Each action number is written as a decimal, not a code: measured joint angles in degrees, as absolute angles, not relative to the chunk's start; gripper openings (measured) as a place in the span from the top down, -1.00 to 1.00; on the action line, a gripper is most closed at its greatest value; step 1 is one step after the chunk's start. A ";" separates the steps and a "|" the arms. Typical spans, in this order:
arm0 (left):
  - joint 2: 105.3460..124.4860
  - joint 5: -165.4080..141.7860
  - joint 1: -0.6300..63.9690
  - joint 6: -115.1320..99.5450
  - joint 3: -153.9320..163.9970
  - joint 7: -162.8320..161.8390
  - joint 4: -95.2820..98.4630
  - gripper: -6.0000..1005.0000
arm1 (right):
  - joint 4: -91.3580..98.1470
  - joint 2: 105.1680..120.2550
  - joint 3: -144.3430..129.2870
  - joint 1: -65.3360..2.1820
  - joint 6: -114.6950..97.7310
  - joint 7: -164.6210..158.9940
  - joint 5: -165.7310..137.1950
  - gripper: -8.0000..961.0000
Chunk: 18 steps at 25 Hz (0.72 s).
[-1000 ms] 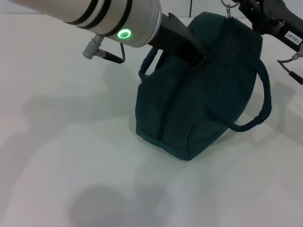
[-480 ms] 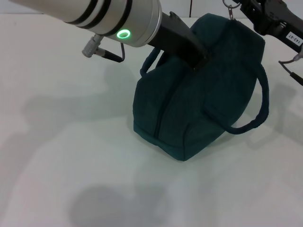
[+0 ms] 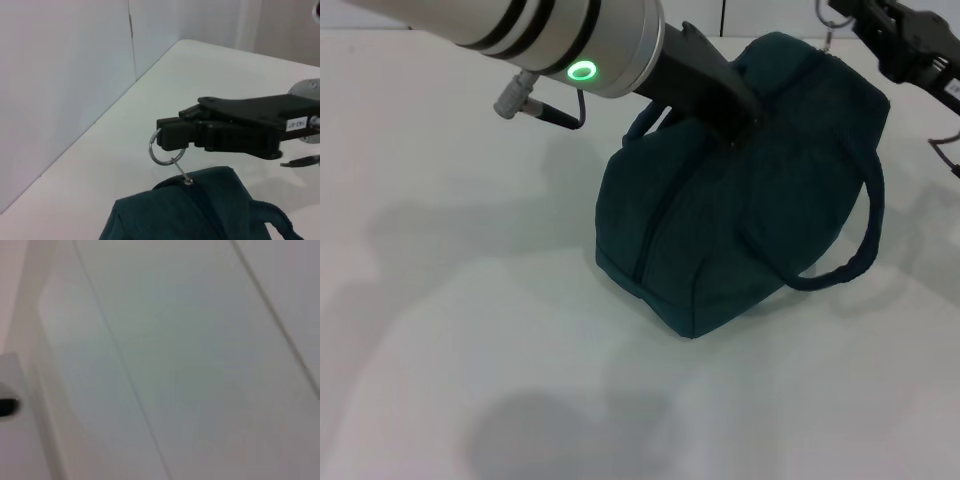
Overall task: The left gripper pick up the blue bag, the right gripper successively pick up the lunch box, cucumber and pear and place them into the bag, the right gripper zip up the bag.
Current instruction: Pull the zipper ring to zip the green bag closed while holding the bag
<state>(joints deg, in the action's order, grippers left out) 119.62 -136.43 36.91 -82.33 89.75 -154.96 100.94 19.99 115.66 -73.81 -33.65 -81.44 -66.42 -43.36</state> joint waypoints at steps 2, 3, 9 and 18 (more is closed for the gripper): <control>119.63 -136.39 36.85 -82.44 89.37 -154.95 101.72 0.91 | 19.93 115.61 -73.54 -32.72 -79.88 -66.78 -43.00 0.66; 119.63 -136.32 36.72 -82.53 89.15 -154.95 102.26 0.91 | 19.78 115.59 -73.36 -32.34 -79.03 -67.06 -42.81 0.66; 119.59 -135.69 35.47 -82.59 87.71 -154.83 105.41 0.91 | 15.97 115.43 -71.17 -31.16 -76.20 -68.21 -42.02 0.66; 119.70 -134.89 34.87 -82.22 86.55 -153.75 106.00 0.91 | 13.47 115.48 -71.24 -31.11 -72.21 -68.87 -42.46 0.65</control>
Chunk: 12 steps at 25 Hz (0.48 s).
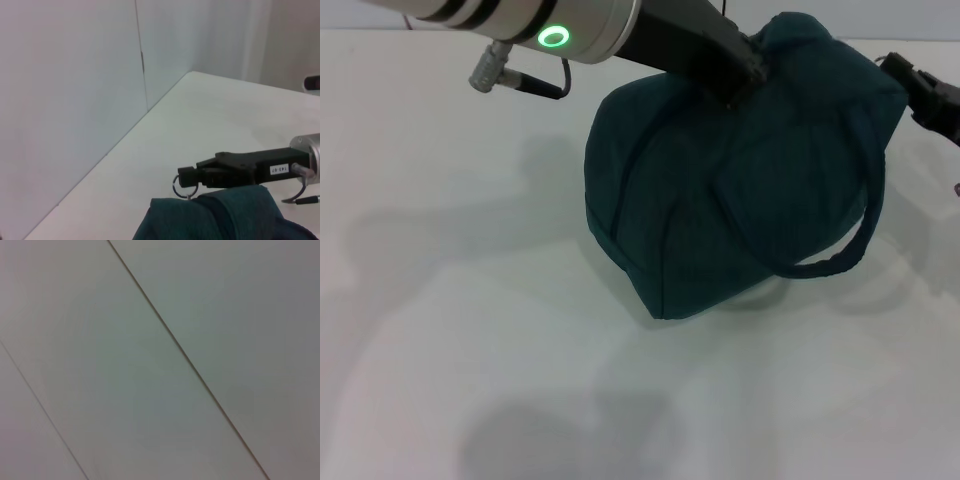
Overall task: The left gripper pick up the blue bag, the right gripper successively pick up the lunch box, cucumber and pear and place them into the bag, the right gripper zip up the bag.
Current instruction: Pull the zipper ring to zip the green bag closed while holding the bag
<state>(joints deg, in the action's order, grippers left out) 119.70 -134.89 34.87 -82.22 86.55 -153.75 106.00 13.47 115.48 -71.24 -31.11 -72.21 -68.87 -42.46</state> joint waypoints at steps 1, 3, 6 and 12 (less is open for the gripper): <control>119.70 -134.78 34.83 -82.17 86.39 -153.62 106.01 0.91 | 13.47 115.51 -71.25 -31.11 -71.88 -69.01 -42.46 0.65; 119.70 -134.57 34.77 -82.07 86.27 -153.48 105.99 0.91 | 13.45 115.55 -71.27 -31.11 -71.74 -69.29 -42.47 0.65; 119.70 -134.46 34.51 -81.62 86.25 -153.40 105.65 0.91 | 13.44 115.61 -71.20 -31.00 -71.89 -69.38 -42.40 0.65; 119.70 -134.45 33.78 -80.61 86.22 -152.47 104.68 0.91 | 13.82 115.50 -71.21 -30.49 -74.56 -69.12 -42.40 0.65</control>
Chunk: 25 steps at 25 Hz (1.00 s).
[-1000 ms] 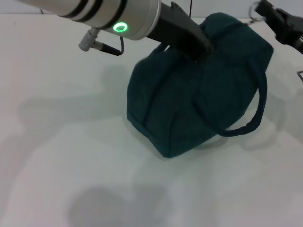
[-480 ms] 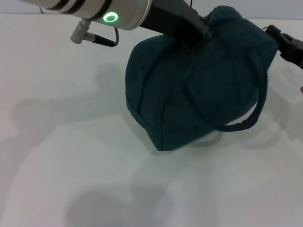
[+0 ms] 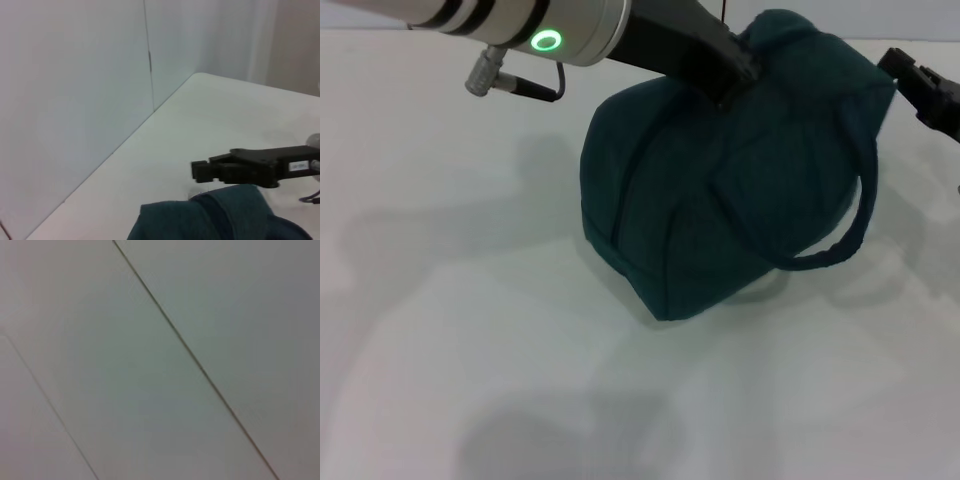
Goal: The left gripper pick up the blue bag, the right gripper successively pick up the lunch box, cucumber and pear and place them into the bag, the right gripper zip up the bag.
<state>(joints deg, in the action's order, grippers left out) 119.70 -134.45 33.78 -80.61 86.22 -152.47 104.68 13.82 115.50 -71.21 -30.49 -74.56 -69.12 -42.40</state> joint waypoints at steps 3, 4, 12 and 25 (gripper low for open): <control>119.70 -134.52 33.51 -78.41 86.23 -151.80 102.59 0.91 | 13.94 115.51 -70.56 -29.21 -75.78 -68.85 -42.07 0.64; 119.70 -134.53 33.34 -77.64 86.23 -151.51 101.81 0.91 | 14.00 115.57 -70.28 -28.78 -76.20 -68.73 -41.89 0.64; 119.70 -134.53 32.97 -73.67 86.13 -150.60 96.26 0.91 | 14.06 115.42 -69.96 -26.56 -77.84 -68.04 -41.81 0.17; 119.78 -130.71 30.93 -69.85 85.60 -150.70 97.04 0.62 | 14.21 115.09 -69.96 -25.31 -80.22 -66.85 -42.06 -0.58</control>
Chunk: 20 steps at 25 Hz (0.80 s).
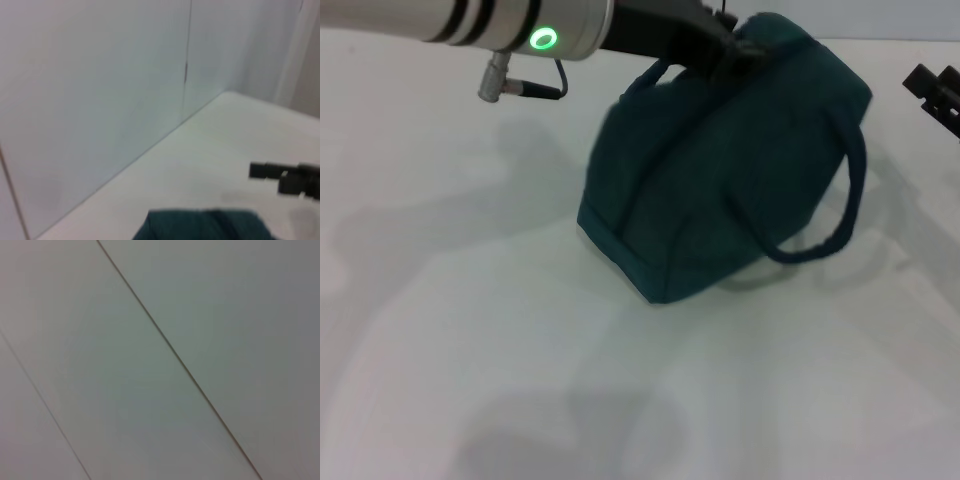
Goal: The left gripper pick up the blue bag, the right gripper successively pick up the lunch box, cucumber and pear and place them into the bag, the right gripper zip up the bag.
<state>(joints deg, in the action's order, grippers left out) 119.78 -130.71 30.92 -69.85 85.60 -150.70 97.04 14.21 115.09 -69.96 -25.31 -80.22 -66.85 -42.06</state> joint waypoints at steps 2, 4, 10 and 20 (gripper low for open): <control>119.77 -127.48 29.74 -69.16 84.56 -149.19 98.20 0.51 | 15.47 114.94 -69.93 -24.41 -80.86 -65.82 -41.94 -0.66; 119.74 -121.76 28.20 -68.53 82.32 -145.46 98.91 0.37 | 17.70 114.83 -69.89 -23.15 -81.04 -65.50 -41.99 -0.74; 119.47 -100.85 24.70 -73.14 72.64 -129.77 94.99 -0.10 | 24.50 112.36 -70.35 -19.60 -85.81 -65.65 -43.18 -0.82; 119.42 -87.07 17.80 -93.02 56.33 -106.09 78.95 -0.78 | 27.76 106.52 -70.06 -19.03 -103.51 -64.89 -55.70 -0.82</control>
<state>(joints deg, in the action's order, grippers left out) 119.42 -87.07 17.80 -93.02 56.33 -106.09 78.95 27.76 106.52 -70.06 -19.03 -103.51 -64.89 -55.70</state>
